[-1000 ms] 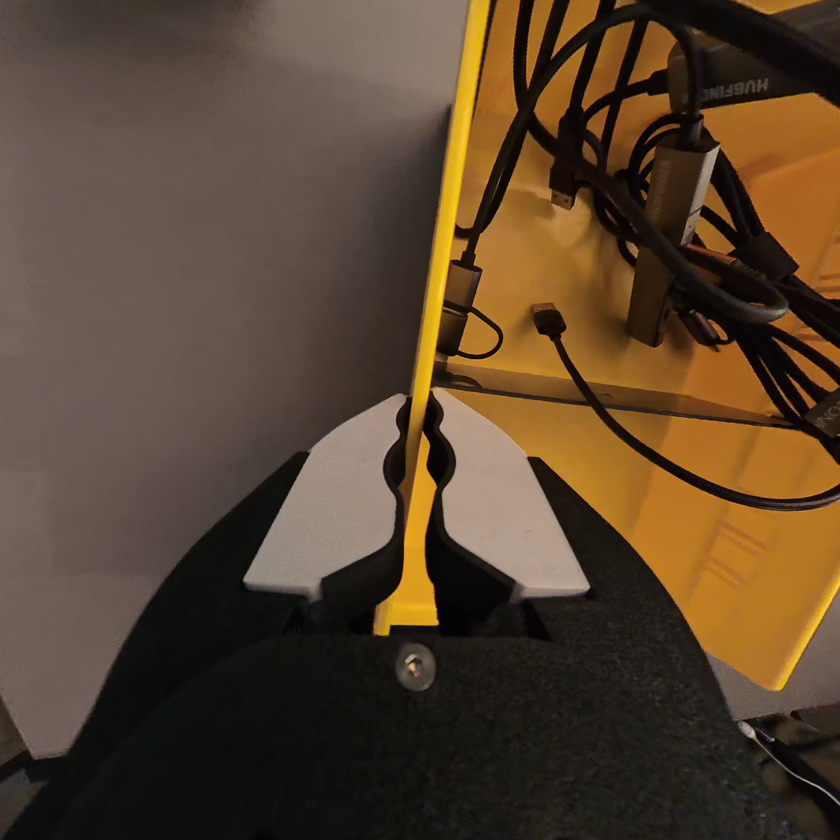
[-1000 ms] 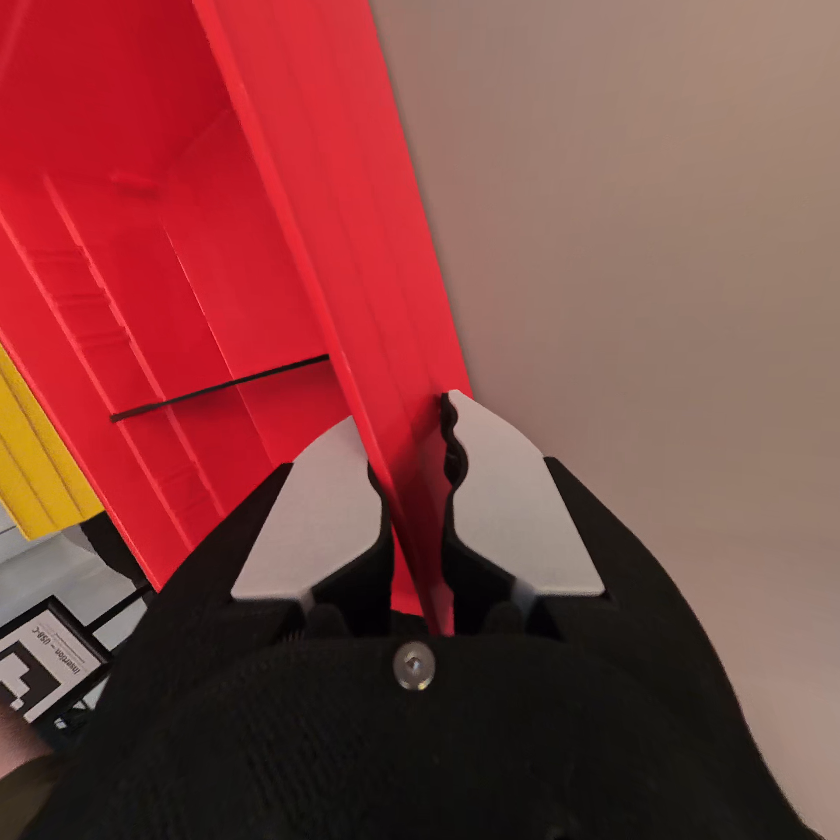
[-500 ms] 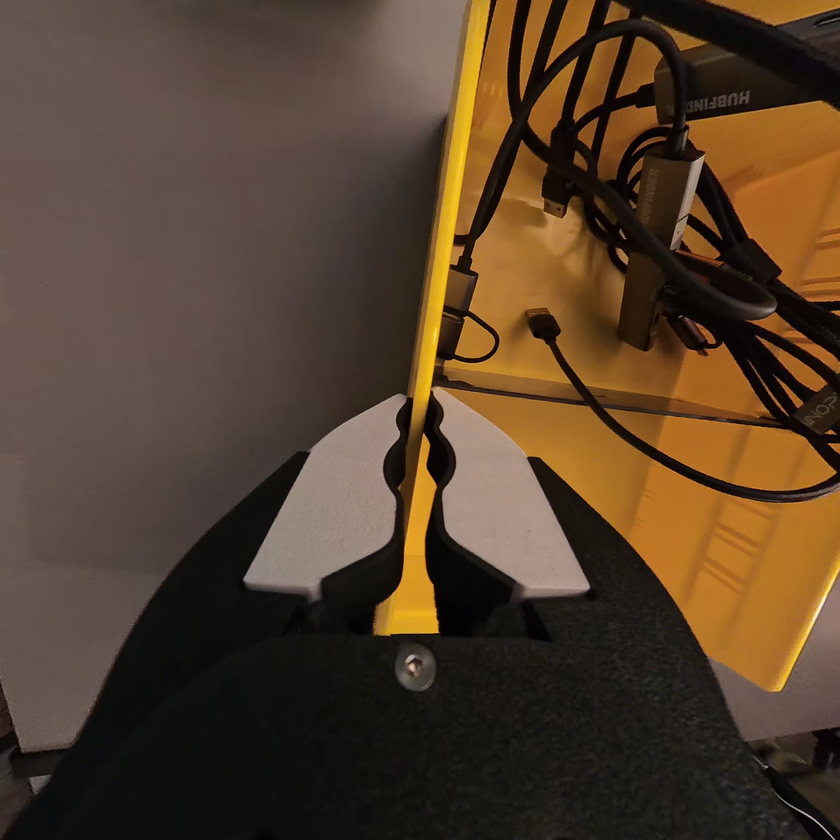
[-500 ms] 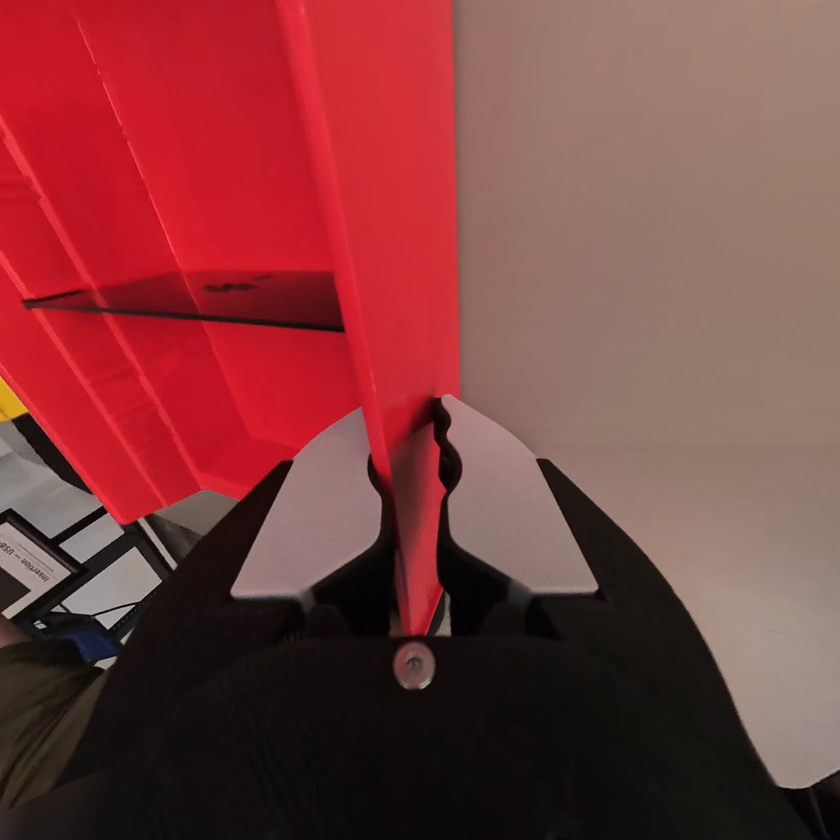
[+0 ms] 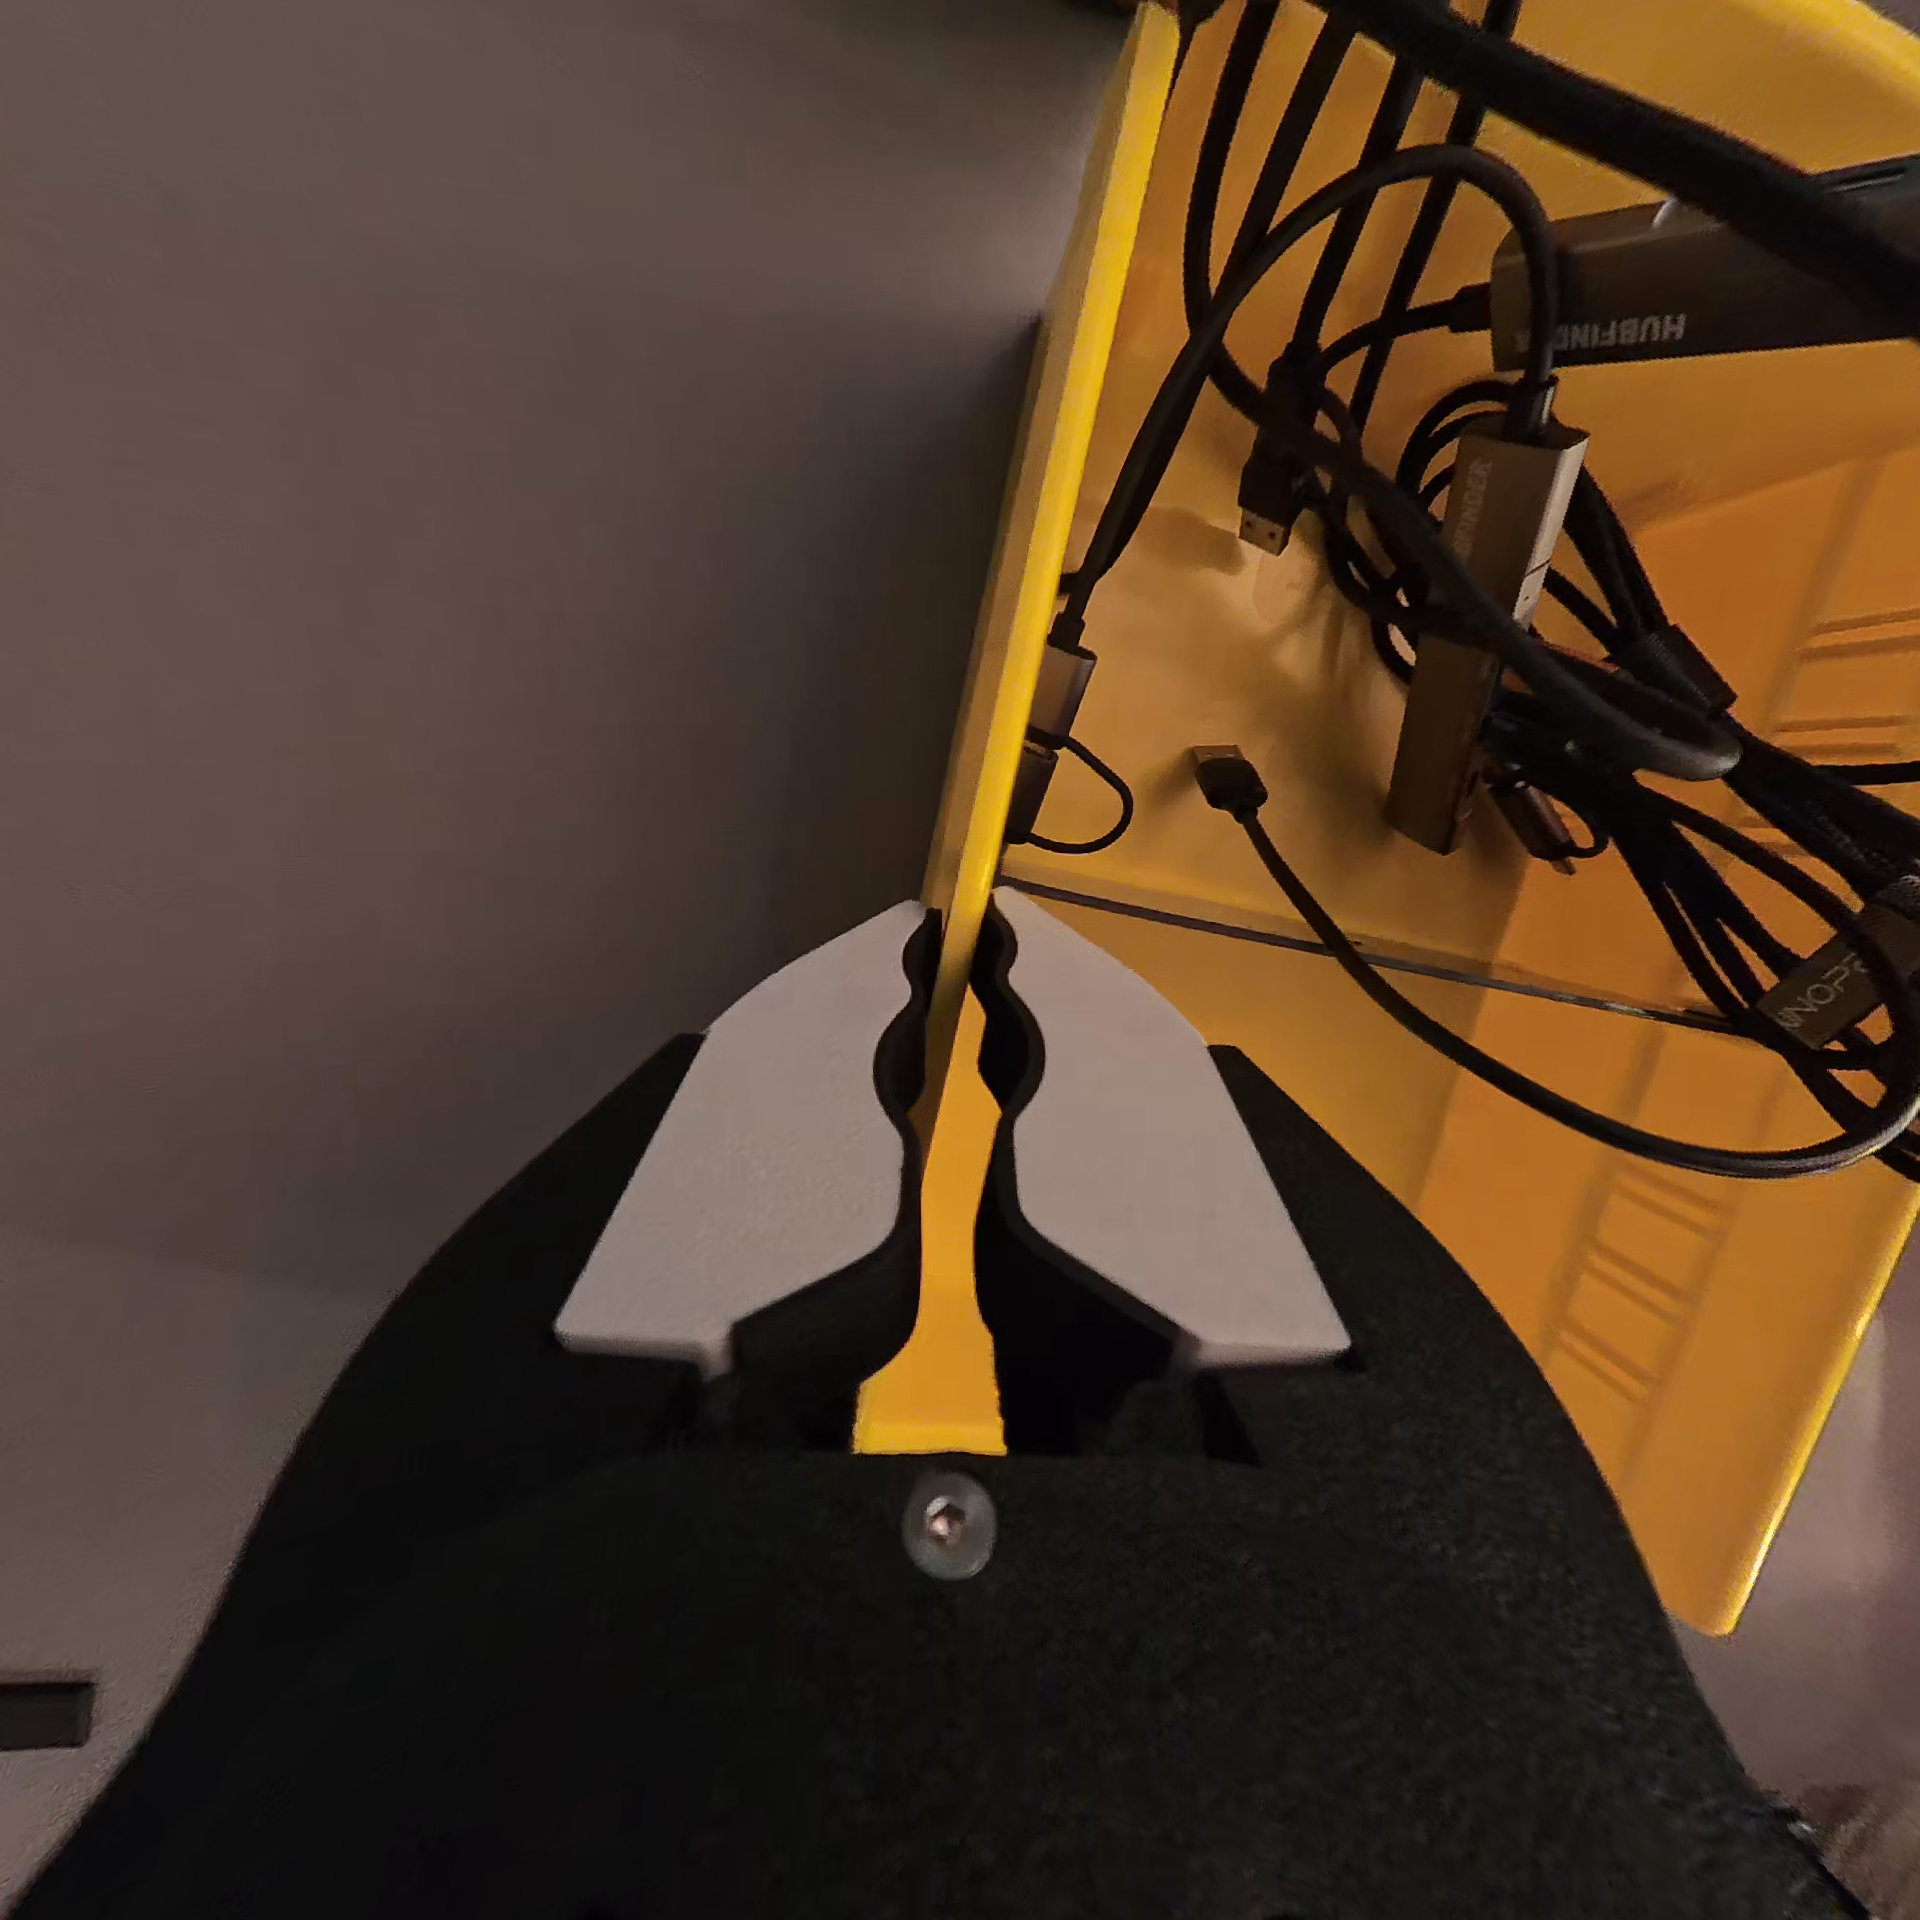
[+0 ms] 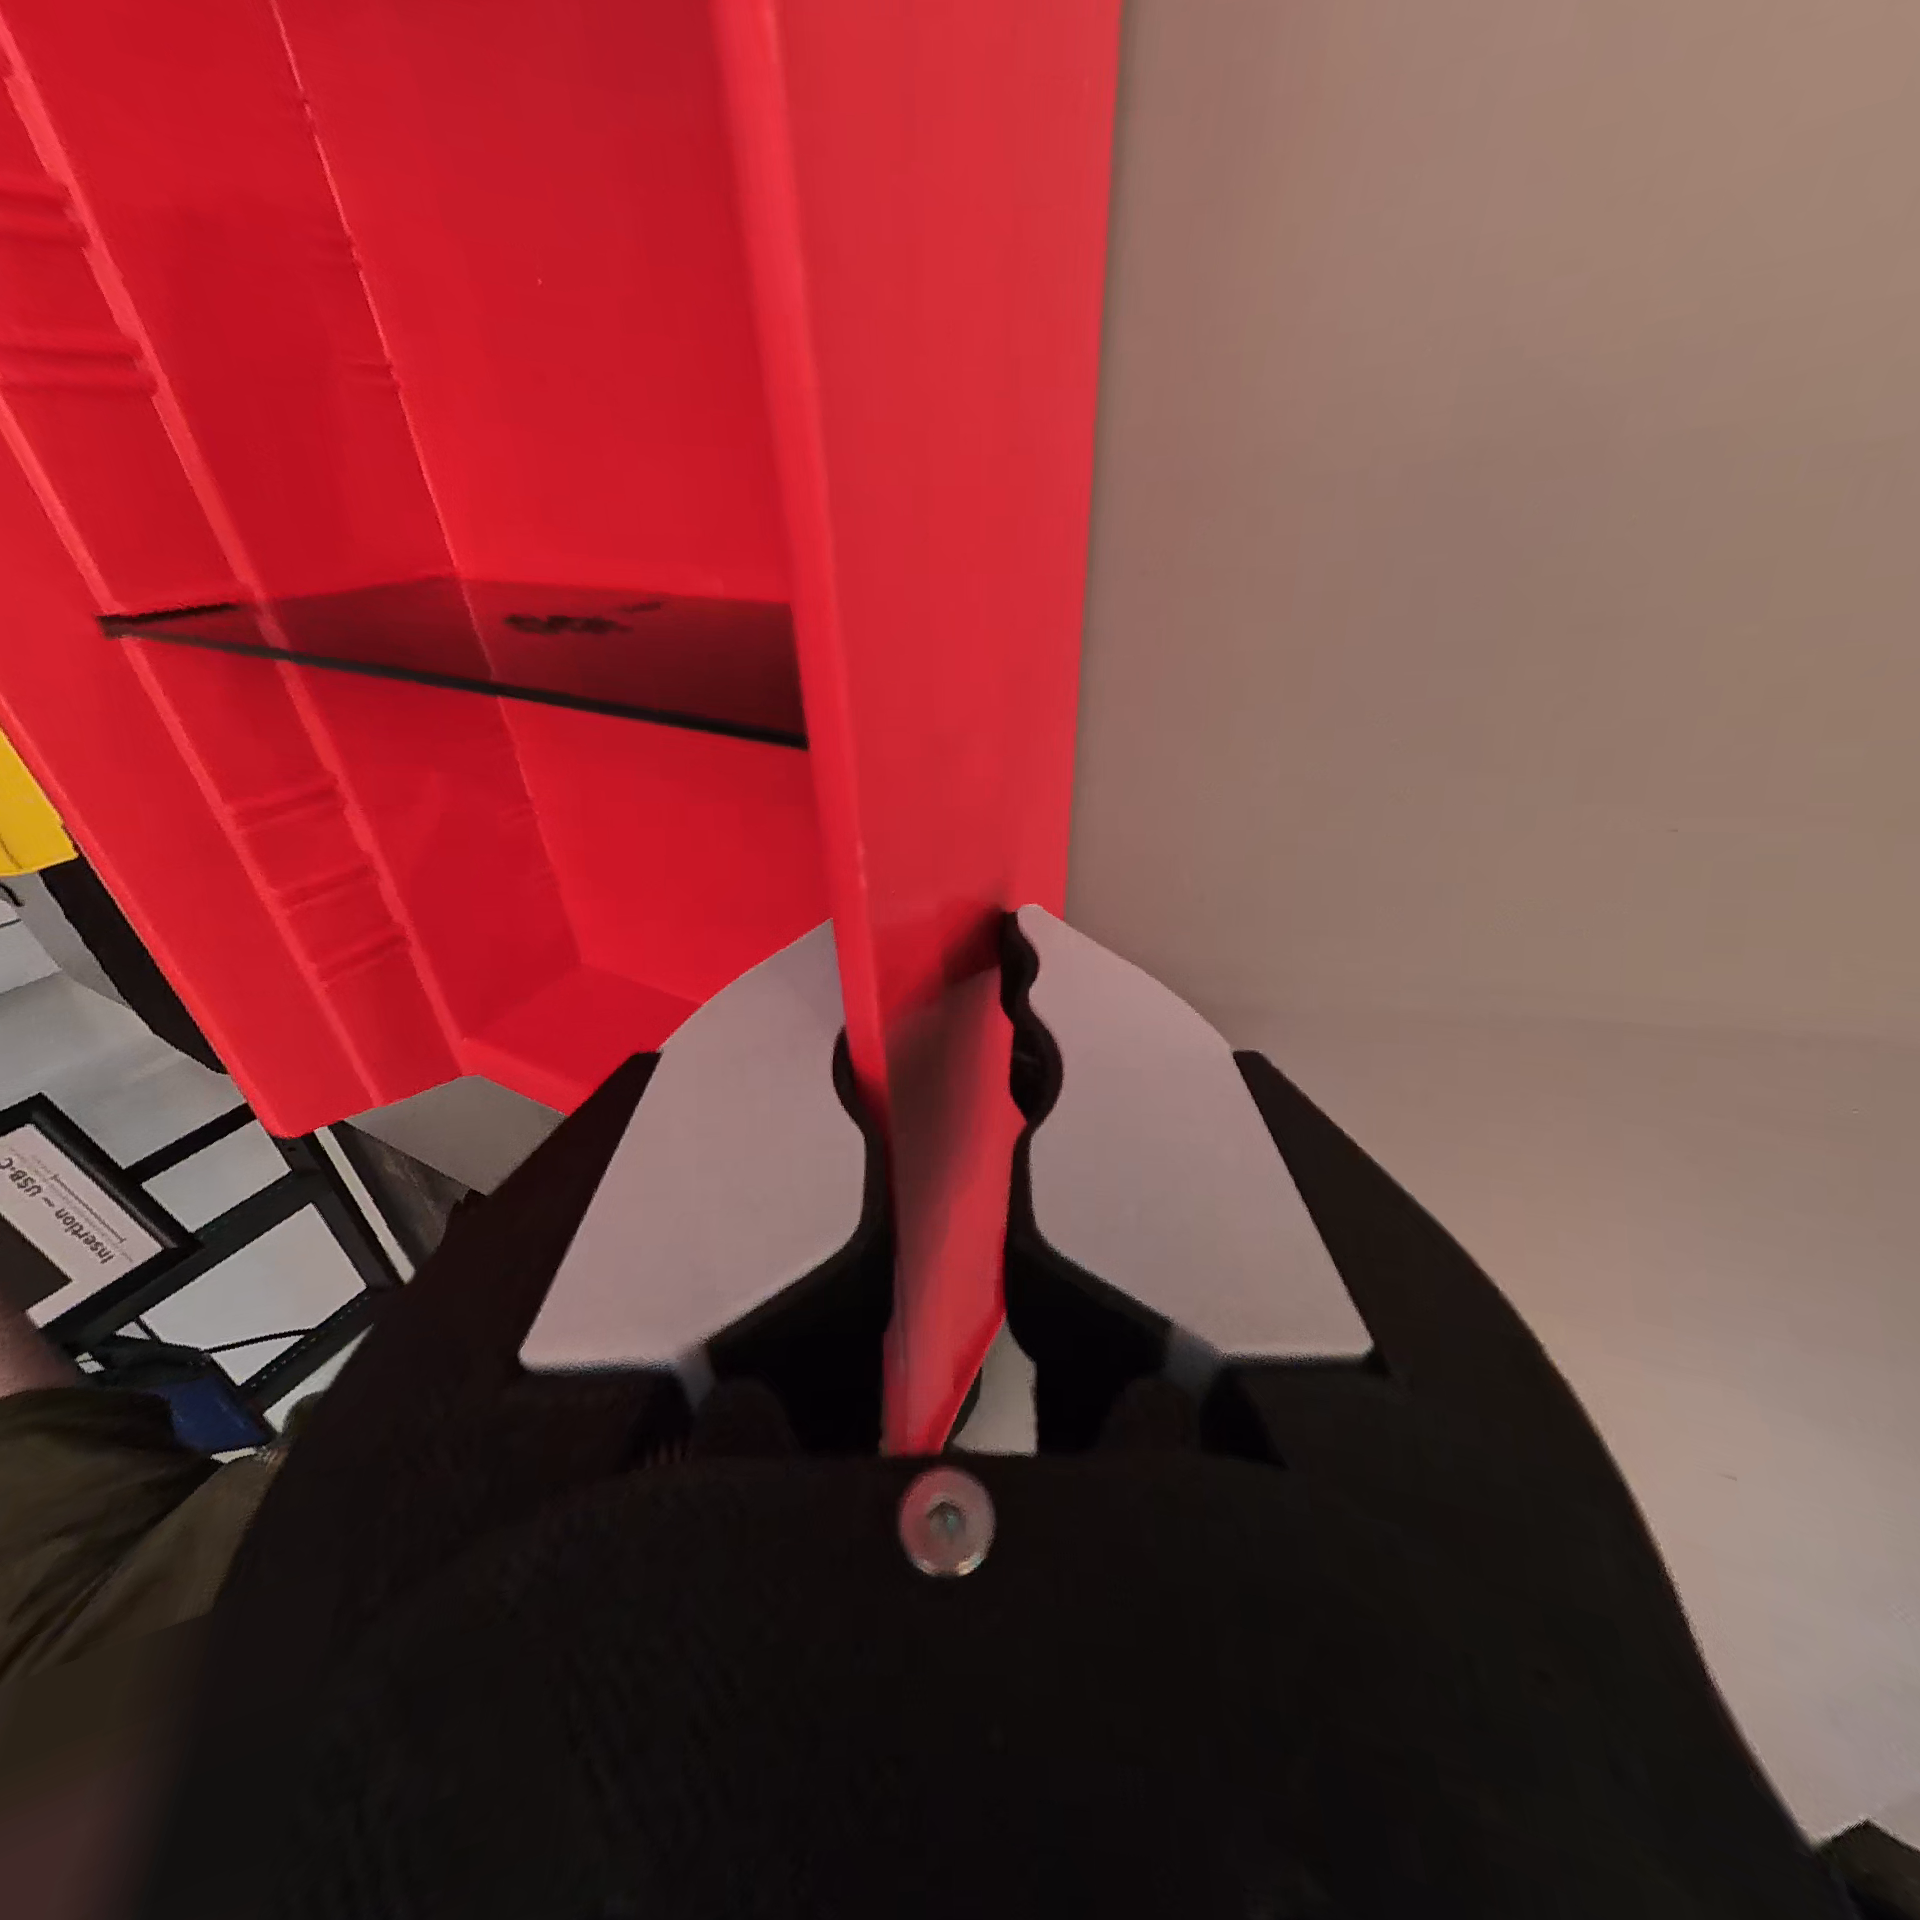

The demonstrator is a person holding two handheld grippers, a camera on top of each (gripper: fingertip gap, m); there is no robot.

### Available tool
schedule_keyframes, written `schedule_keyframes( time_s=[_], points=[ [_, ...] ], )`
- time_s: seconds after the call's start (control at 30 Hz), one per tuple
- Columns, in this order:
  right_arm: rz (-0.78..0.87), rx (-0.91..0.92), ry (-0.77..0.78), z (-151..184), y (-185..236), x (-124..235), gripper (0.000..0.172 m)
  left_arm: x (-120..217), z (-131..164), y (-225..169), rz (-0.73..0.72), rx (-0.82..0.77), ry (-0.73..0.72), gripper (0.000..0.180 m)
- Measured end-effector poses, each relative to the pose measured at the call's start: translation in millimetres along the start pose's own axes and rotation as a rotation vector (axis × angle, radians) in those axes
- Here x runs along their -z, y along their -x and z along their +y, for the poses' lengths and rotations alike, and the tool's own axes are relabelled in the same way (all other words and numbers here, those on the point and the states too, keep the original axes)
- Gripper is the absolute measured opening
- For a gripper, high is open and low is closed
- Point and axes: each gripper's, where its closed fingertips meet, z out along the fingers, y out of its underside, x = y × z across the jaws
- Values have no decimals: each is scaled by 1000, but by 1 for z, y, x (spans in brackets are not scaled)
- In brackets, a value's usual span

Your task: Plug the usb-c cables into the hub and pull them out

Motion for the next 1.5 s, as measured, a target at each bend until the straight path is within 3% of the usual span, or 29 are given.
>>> schedule_keyframes(
  time_s=[0.43, 0.63, 1.1, 1.5],
  points=[
    [4, 19, -25, 0, -9, 6, 20, 0, -5, 7, 10, 18, -48, 5],
    [-21, 22, -24, 0, -8, 6, 23, 3, -5, 6, 33, -45, -76, 7],
    [-141, -3, -38, 0, -4, 11, 30, 52, -11, 28, 12, -78, -171, 18],
    [-26, 6, -11, 1, -16, 4, 43, 61, -1, 52, -28, -57, -194, 22]
  ],
)
